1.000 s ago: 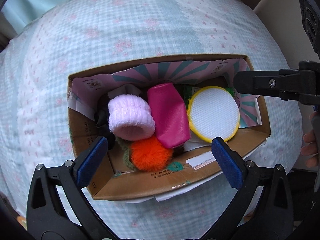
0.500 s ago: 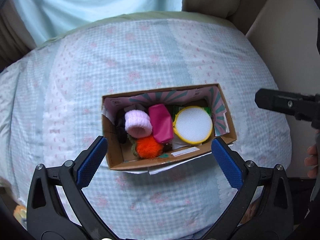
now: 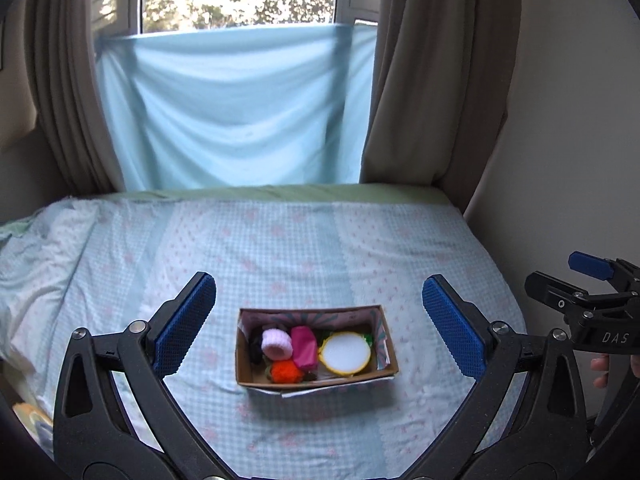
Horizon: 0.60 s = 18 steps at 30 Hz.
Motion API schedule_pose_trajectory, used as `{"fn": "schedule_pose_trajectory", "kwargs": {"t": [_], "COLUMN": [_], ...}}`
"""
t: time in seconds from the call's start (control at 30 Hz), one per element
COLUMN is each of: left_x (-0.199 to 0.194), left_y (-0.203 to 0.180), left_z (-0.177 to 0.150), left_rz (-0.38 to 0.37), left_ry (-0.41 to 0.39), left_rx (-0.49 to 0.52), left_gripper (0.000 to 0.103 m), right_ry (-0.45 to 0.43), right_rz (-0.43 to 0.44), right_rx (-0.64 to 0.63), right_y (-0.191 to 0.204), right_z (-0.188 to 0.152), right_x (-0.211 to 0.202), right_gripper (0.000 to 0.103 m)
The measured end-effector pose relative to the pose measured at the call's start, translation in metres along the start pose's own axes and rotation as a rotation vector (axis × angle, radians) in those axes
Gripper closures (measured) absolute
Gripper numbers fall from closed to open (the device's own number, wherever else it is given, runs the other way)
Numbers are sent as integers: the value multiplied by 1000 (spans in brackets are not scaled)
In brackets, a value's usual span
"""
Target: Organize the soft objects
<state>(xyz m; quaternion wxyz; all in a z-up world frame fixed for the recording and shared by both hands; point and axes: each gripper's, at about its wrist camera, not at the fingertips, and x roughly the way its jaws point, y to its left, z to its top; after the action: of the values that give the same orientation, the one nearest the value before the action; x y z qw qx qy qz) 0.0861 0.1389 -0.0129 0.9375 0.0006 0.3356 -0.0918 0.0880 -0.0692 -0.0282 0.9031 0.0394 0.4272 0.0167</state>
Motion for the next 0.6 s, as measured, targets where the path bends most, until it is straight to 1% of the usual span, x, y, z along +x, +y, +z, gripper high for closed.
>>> {"fn": "schedule_pose_trajectory", "kwargs": {"t": [0.1,0.23,0.37,0.6], "left_x": [-16,-30,-38,-49], "left_y": [-11,-18,-25,-43], "left_z": [1,-5,-12,-22], "left_rz": [26,30,40,57], "left_ry": [-48,-67,-96,-122], "left_rx": [21,13,11,42], "left_gripper": [0,0,0,0], "right_ry": [-72,-130,-167,-205], "right_rz": [-41,-60,-73,-93], "right_rx": [-9,-14,-8,6], "right_y": [-7,-16,-24,-35], "right_z": [-3,-5,-11,-20], "right_x": [-25,-44,-55,-66], "right_gripper": [0,0,0,0]}}
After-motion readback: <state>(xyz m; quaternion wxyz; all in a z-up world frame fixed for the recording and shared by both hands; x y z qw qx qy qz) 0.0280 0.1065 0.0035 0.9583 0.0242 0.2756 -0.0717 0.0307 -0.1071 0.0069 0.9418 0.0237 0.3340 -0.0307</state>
